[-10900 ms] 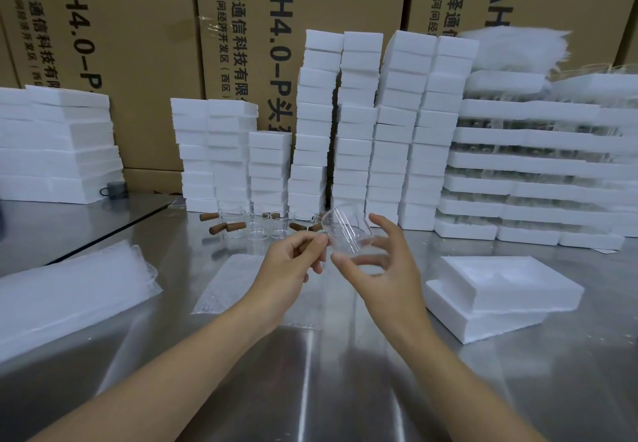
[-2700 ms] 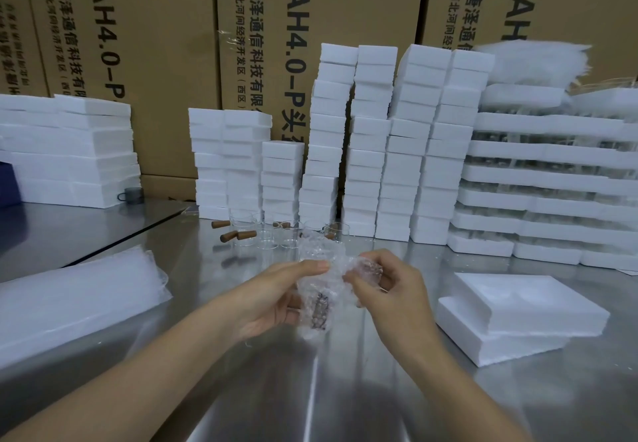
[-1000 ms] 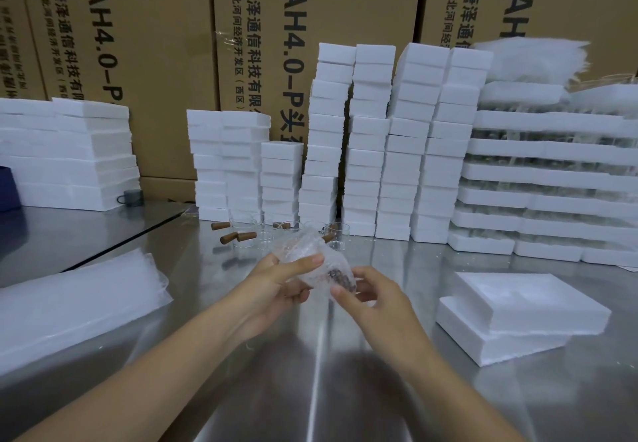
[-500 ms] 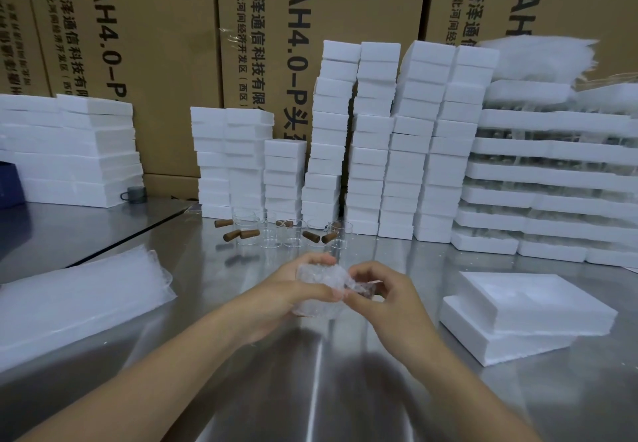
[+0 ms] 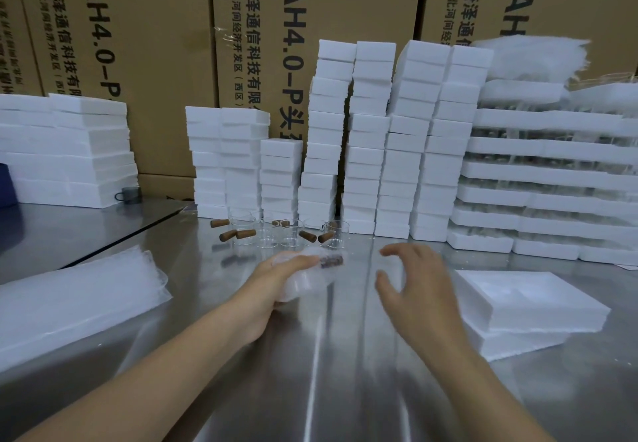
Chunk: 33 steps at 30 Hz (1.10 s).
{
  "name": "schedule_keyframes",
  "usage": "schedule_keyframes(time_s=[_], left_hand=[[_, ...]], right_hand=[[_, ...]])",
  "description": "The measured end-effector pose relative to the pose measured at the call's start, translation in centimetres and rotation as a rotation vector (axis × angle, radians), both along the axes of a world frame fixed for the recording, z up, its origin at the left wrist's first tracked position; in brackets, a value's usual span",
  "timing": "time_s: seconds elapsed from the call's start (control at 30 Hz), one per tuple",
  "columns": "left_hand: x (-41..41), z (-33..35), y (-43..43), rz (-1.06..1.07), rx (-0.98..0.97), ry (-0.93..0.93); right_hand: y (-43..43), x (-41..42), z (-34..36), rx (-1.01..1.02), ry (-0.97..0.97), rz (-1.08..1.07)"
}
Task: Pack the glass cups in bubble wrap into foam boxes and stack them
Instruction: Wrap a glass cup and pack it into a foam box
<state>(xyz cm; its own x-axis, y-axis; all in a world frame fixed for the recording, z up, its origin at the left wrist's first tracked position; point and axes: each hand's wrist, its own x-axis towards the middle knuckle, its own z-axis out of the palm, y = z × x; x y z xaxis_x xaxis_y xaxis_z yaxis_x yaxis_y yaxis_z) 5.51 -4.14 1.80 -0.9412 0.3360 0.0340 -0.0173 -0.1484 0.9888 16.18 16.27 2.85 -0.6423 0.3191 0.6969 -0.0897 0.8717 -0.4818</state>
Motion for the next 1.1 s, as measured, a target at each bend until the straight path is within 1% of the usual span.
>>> schedule_keyframes(time_s=[0.03,0.07,0.1,0.17,0.3,0.47,0.57,0.67,0.73,0.77,0.87,1.0,1.1], left_hand=[[-0.3,0.1,-0.3,0.047,0.037,-0.054],[-0.7,0.2,-0.5,0.094,0.075,-0.117],[-1.1,0.3,-0.8,0.138,0.107,-0.169],[-1.6,0.5,-1.3,0.19,0.153,-0.221],[-2.0,0.8,-1.8,0.166,0.216,-0.237],[-2.5,0.6,-2.0,0.07,0.281,-0.232],[-2.6,0.8,-2.3,0.051,0.335,-0.233],[-2.5,1.2,-2.5,0.026,0.326,-0.204],[-2.3,1.5,-2.5,0.009,0.274,-0.161],[-2.1,1.6,-2.6,0.011,0.255,-0.152],[-1.8,2.1,-2.9,0.039,0.254,-0.143],[-2.2,2.2,-3.4,0.108,0.258,-0.082],[-2.7,2.1,-3.5,0.12,0.276,-0.061]], right_hand=[[0.7,0.3,0.3,0.117,0.011,-0.163],[1.4,0.5,0.5,0.192,-0.001,-0.301],[2.0,0.7,0.6,0.221,-0.029,-0.396],[3.1,1.0,0.7,0.206,-0.116,-0.478],[4.5,1.3,0.6,0.164,-0.318,-0.517],[5.0,1.0,0.5,0.142,-0.24,-0.49],[5.5,0.9,0.2,0.18,-0.306,-0.518],[5.7,1.1,0.2,0.201,-0.371,-0.532],[5.5,1.1,0.5,0.214,-0.312,-0.487],[5.3,1.0,0.6,0.214,-0.26,-0.431],[3.7,0.4,0.8,0.176,-0.152,-0.176],[0.9,-0.4,-0.6,0.181,-0.179,0.214],[-0.1,-0.6,-1.5,0.122,-0.29,0.419]])
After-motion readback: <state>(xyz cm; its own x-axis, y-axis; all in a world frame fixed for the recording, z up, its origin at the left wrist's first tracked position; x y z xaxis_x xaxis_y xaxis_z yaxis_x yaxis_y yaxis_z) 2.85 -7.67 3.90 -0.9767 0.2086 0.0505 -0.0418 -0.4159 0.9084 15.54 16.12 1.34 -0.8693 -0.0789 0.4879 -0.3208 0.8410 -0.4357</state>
